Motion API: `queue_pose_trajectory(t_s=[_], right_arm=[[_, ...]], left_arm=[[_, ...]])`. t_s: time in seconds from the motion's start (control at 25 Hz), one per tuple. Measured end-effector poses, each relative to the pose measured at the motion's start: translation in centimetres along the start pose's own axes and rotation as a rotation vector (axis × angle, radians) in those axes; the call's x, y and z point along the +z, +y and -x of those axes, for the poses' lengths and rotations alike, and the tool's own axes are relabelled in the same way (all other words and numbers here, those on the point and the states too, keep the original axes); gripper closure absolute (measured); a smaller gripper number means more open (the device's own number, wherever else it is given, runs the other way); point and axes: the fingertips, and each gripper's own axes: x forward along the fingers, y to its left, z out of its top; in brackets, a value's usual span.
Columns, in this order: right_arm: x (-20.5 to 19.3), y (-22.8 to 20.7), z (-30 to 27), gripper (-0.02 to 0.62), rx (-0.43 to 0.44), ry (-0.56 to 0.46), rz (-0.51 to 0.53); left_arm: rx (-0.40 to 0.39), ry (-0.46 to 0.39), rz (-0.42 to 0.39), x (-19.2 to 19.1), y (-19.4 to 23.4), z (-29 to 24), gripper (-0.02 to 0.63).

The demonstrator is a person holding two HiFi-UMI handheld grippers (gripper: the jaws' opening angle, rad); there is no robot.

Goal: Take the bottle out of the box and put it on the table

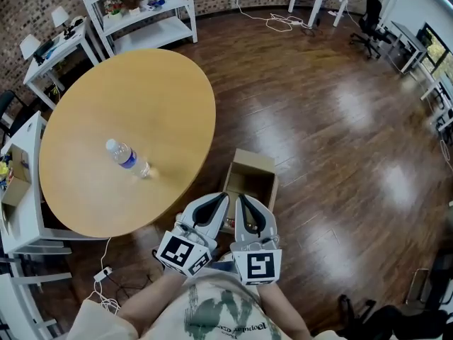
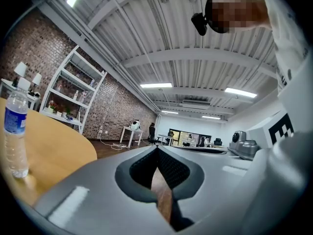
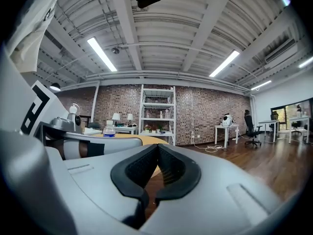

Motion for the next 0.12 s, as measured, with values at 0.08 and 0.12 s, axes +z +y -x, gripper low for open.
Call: queue_pose_trajectory(t_s=[0.08, 0.12], right_arm=[[-0.13, 0.02, -0.04, 0.595, 0.002, 0.001, 0.002], [-0.18, 0.05, -0.07, 0.595, 0.004, 0.002, 0.004]], left_arm=[[-0.001, 0.003, 0.000, -0.11, -0.01, 0.00, 0.607], [-0.002, 0.005, 0.000, -0.16, -0.01, 0.01, 0.609]])
